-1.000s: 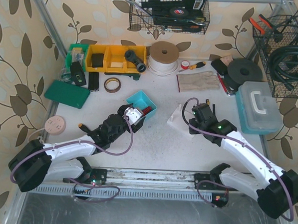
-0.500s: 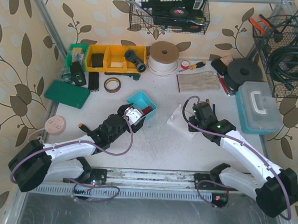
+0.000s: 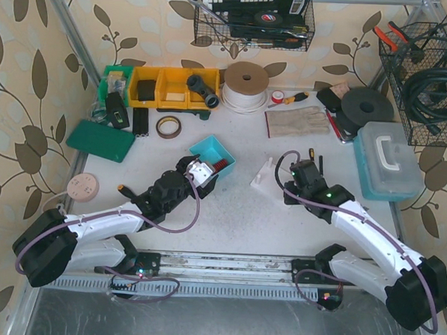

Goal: Install the large spring

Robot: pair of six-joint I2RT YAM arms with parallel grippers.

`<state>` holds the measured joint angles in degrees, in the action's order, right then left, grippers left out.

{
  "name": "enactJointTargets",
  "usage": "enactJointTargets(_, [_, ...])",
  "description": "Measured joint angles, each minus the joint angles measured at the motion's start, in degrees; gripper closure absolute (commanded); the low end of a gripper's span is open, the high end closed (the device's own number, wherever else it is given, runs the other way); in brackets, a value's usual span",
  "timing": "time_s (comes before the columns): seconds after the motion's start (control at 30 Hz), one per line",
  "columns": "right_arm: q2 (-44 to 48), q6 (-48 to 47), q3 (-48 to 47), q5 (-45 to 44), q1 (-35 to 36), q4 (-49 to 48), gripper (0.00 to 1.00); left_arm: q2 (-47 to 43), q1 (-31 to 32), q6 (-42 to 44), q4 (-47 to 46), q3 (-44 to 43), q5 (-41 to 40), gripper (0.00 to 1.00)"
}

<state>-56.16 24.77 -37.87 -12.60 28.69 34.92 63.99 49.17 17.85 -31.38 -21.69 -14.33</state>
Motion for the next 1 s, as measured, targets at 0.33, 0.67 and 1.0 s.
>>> enactJointTargets(0.33, [-1.9,1.2,3.6,0.1,0.0,-3.5,0.84,0.0,0.0,0.1,0.1,0.0,0.0,0.12])
enactJointTargets(0.67, [-2.9,1.6,4.1,-0.5,0.0,-4.1,0.51,0.0,0.0,0.1,0.6,0.0,-0.2,0.12])
enactJointTargets(1.0, [8.3,-1.8,-8.7,-2.5,0.0,2.3,0.07,0.3,0.0,-9.7,11.0,-5.4,-10.1,0.01])
